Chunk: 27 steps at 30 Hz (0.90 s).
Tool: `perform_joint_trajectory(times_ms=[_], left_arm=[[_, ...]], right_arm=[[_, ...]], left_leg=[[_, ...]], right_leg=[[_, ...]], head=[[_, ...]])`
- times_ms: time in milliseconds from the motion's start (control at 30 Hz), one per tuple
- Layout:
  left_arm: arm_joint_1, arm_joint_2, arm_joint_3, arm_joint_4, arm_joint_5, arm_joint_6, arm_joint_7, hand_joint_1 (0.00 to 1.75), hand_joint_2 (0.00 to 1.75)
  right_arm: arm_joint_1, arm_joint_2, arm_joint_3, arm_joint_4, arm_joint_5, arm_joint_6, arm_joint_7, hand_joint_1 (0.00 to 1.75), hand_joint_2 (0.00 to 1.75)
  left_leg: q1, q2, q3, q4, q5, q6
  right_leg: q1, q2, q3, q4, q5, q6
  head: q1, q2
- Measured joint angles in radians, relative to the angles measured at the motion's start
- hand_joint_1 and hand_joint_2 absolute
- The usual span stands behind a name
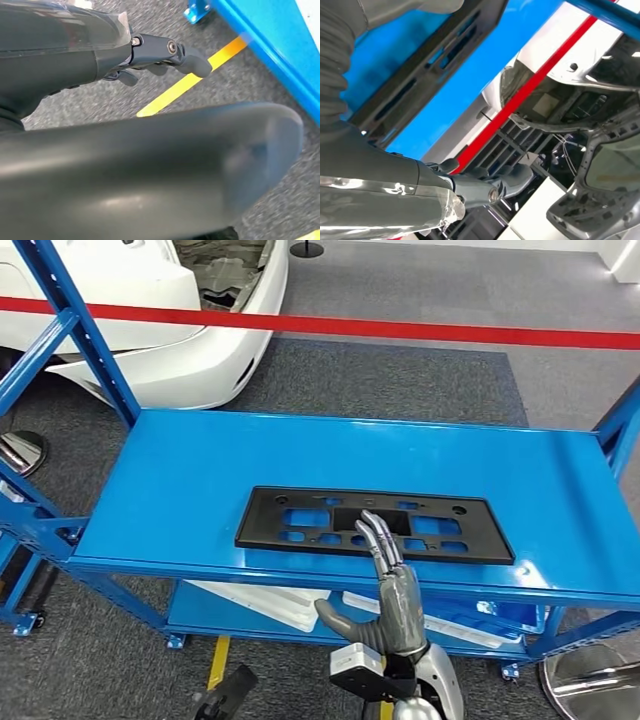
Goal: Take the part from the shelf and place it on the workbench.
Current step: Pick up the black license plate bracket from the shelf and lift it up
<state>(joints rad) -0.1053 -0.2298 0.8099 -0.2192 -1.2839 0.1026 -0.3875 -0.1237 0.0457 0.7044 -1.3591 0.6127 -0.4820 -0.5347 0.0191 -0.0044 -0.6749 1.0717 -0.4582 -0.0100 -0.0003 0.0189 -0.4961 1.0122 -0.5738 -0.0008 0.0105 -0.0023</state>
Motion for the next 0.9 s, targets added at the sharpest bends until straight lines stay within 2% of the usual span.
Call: perform_joint_trajectory(times_ms=[100, 133, 200, 267, 300, 333, 367, 467, 500, 533, 667, 767, 900], left_arm=[[0.000, 0.000, 0.000, 0.001, 0.000, 0.005, 0.001, 0.00, 0.00], [-0.003, 0.000, 0.000, 0.001, 0.000, 0.006, 0.000, 0.00, 0.00], [-0.007, 0.000, -0.001, 0.001, 0.000, 0.006, 0.000, 0.00, 0.00], [-0.007, 0.000, -0.001, 0.001, 0.000, 0.006, 0.001, 0.00, 0.00], [-0.006, 0.000, -0.001, 0.001, 0.000, 0.006, 0.001, 0.00, 0.00], [-0.005, 0.000, -0.002, 0.001, 0.000, 0.006, 0.002, 0.00, 0.00], [-0.005, 0.000, -0.002, 0.001, 0.000, 0.006, 0.002, 0.00, 0.00], [-0.007, -0.002, -0.004, 0.003, 0.000, 0.014, 0.005, 0.00, 0.00], [-0.008, -0.003, -0.005, 0.004, 0.000, 0.020, 0.008, 0.00, 0.00], [-0.008, -0.004, -0.005, 0.004, 0.000, 0.026, 0.012, 0.00, 0.00], [-0.011, -0.006, -0.009, 0.005, -0.001, 0.063, 0.025, 0.00, 0.00], [-0.015, -0.006, -0.010, 0.004, 0.000, 0.092, 0.037, 0.00, 0.00], [-0.015, -0.007, -0.010, 0.005, 0.000, 0.100, 0.041, 0.00, 0.00]], right_arm=[[0.000, -0.001, -0.005, -0.005, 0.008, 0.000, 0.003, 0.00, 1.75], [-0.003, -0.001, -0.007, -0.007, 0.010, -0.001, 0.003, 0.00, 1.75], [-0.006, -0.002, -0.011, -0.009, 0.014, -0.001, 0.004, 0.00, 1.75], [-0.005, -0.004, -0.014, -0.009, 0.019, -0.001, 0.008, 0.00, 1.75], [-0.004, -0.006, -0.015, -0.009, 0.021, -0.001, 0.009, 0.00, 1.75], [-0.004, -0.008, -0.015, -0.009, 0.023, -0.001, 0.011, 0.00, 1.75], [-0.004, -0.009, -0.015, -0.009, 0.025, -0.001, 0.011, 0.00, 1.75], [-0.004, -0.012, -0.018, -0.009, 0.033, -0.001, 0.013, 0.00, 1.75], [-0.003, -0.014, -0.020, -0.008, 0.036, -0.001, 0.014, 0.00, 1.75], [-0.002, -0.015, -0.021, -0.008, 0.039, -0.001, 0.015, 0.00, 1.75], [-0.003, -0.017, -0.023, -0.009, 0.053, -0.002, 0.024, 0.00, 1.75], [-0.002, -0.020, -0.024, -0.009, 0.067, -0.002, 0.032, 0.00, 1.75], [0.000, -0.027, -0.029, -0.009, 0.074, -0.003, 0.033, 0.00, 1.75]], left_leg=[[-0.005, -0.002, 0.009, -0.012, 0.000, 0.022], [-0.003, -0.002, 0.020, -0.019, -0.005, 0.027], [0.001, -0.002, 0.046, -0.032, -0.015, 0.035], [0.001, -0.002, 0.069, -0.037, -0.030, 0.039], [0.000, -0.003, 0.080, -0.038, -0.038, 0.040], [-0.001, -0.005, 0.092, -0.038, -0.047, 0.041], [-0.003, -0.007, 0.106, -0.038, -0.057, 0.041], [-0.007, -0.010, 0.142, -0.041, -0.083, 0.037], [-0.006, -0.010, 0.147, -0.043, -0.089, 0.033], [-0.006, -0.010, 0.150, -0.044, -0.094, 0.028], [-0.007, -0.009, 0.154, -0.044, -0.091, 0.024], [-0.007, -0.009, 0.157, -0.050, -0.092, 0.023], [-0.007, -0.009, 0.162, -0.070, -0.099, 0.013]], right_leg=[[-0.002, -0.001, 0.005, 0.001, -0.006, 0.014], [-0.003, -0.003, -0.002, 0.023, -0.004, 0.019], [-0.005, -0.008, -0.055, 0.124, -0.013, 0.032], [-0.007, -0.012, -0.137, 0.241, -0.053, 0.041], [-0.008, -0.013, -0.169, 0.272, -0.071, 0.042], [-0.007, -0.013, -0.190, 0.274, -0.074, 0.040], [-0.006, -0.013, -0.196, 0.245, -0.054, 0.035], [0.009, -0.012, -0.173, 0.075, 0.093, 0.002], [0.014, -0.011, -0.168, 0.042, 0.124, -0.008], [0.017, -0.009, -0.165, 0.026, 0.137, -0.010], [0.015, -0.003, -0.156, 0.014, 0.137, 0.004], [0.015, -0.001, -0.157, 0.014, 0.131, 0.000], [0.016, -0.002, -0.162, 0.014, 0.130, -0.003]], head=[[0.001, 0.000], [0.002, 0.000], [0.004, 0.000], [0.004, 0.000], [0.004, 0.000], [0.004, 0.000], [0.005, 0.000], [0.003, 0.000], [0.001, 0.000], [0.000, 0.000], [-0.002, 0.000], [-0.002, 0.000], [-0.002, 0.000]])
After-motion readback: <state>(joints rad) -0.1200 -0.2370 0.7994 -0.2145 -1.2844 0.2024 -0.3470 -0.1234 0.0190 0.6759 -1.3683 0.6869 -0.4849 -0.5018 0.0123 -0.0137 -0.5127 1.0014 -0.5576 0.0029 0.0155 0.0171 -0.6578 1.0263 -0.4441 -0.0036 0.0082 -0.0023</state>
